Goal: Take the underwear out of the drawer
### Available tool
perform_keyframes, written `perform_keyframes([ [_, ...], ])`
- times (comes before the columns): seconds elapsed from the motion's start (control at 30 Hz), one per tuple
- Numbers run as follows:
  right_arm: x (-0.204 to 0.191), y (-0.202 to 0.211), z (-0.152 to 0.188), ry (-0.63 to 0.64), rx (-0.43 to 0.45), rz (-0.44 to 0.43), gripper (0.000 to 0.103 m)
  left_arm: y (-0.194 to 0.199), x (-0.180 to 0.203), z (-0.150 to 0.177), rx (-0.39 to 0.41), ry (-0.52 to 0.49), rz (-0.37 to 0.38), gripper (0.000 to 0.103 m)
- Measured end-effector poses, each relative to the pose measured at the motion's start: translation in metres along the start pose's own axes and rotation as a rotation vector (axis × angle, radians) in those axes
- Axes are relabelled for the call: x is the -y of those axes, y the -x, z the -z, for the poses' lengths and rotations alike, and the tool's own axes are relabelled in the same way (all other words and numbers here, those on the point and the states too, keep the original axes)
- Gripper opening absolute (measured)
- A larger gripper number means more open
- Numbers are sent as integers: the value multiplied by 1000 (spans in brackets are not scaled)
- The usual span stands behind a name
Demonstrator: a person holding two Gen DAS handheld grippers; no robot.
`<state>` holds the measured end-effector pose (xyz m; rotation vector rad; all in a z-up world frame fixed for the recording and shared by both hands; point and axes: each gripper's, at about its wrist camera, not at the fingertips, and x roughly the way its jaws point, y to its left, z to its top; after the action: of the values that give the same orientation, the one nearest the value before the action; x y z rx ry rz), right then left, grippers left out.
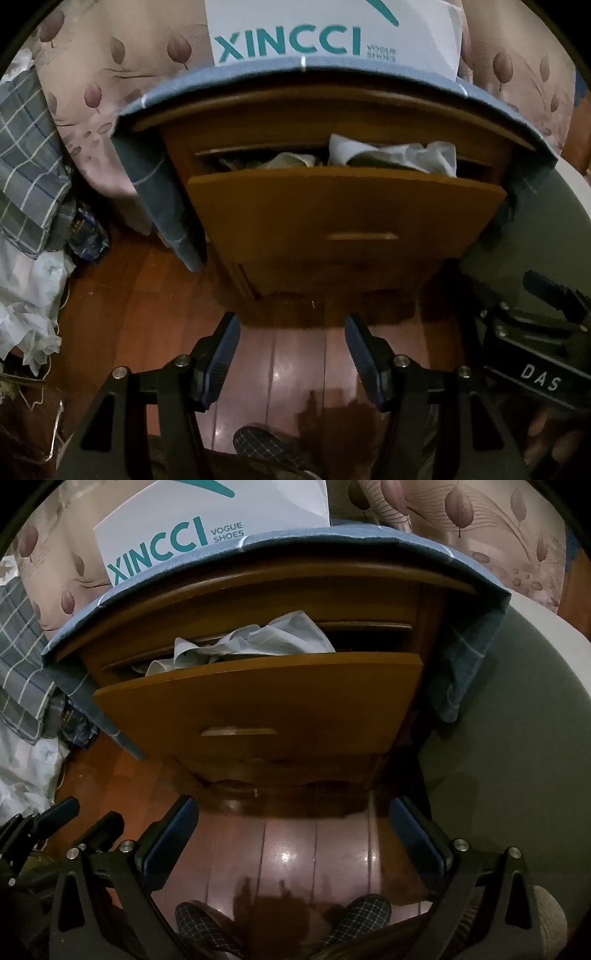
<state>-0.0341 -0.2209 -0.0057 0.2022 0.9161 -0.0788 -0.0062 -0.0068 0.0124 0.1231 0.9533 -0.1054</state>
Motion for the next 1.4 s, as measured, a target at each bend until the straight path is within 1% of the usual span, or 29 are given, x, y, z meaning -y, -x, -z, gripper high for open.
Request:
perform_keyframes([
  [0.07,0,0,0,-1,-3,-2,102,1,-2,1,-1,8,10,61],
  [0.13,-1,0,1,-1,-4,-3,102,1,-3,1,-13,11,3,61],
  [0.27,-1,-1,2,12,1,7,102,3,-4,1,-7,18,-7,61],
  [0.4,2,-5,-1,12,0,7,102,-1,-4,1,-22,15,-22,61],
  [0.8,-1,-2,1,8,3,3,102,-4,-6,2,-41,20,-39,61],
  [1.4,-1,-2,2,2,0,7,102,-7,-9,3,-62,31,-42,61],
])
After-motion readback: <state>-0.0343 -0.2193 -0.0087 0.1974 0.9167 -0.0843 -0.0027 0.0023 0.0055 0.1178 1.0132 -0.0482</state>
